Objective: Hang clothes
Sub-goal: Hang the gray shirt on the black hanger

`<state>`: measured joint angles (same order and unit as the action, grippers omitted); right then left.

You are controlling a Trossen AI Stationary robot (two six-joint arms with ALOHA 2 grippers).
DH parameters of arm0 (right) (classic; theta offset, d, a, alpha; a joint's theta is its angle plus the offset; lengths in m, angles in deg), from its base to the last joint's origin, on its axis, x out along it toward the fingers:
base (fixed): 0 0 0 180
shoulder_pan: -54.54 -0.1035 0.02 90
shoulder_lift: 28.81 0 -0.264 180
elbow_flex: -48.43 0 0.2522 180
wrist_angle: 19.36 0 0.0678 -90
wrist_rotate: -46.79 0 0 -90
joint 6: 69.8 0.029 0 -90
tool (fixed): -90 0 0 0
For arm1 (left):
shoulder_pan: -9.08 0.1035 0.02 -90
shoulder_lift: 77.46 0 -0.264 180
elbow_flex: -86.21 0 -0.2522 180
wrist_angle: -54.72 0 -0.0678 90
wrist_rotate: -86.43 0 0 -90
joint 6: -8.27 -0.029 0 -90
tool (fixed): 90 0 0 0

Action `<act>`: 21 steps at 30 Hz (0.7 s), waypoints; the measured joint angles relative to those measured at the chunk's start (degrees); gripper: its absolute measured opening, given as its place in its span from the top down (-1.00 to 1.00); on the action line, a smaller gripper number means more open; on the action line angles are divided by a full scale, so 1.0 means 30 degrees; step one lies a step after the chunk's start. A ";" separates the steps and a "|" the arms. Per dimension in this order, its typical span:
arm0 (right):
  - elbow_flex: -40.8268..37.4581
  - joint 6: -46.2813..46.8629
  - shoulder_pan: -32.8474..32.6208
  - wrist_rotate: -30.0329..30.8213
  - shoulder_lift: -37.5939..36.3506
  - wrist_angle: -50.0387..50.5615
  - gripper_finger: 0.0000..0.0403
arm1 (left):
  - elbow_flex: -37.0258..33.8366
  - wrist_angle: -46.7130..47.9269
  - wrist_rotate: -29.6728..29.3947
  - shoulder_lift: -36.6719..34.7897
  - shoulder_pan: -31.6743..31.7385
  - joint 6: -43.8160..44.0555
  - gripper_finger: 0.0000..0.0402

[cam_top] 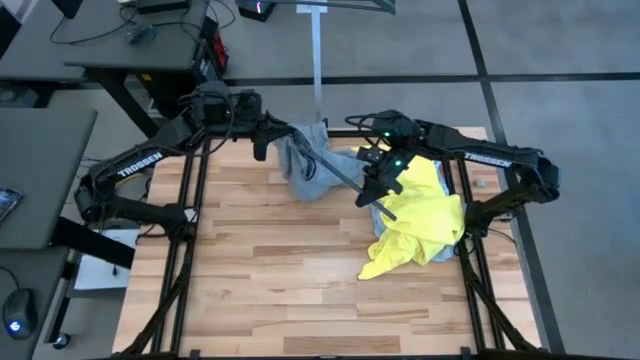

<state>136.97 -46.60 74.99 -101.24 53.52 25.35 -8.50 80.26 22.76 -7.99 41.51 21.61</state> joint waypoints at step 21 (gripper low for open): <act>-0.0044 -0.0641 0.0834 0.1206 0.1716 -0.3397 0.70 | 0.0051 0.0893 -0.0278 0.0146 -0.0824 -0.2783 0.74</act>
<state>136.84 -48.53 77.50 -97.62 58.67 15.16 -8.35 82.94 21.93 -7.55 39.04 13.26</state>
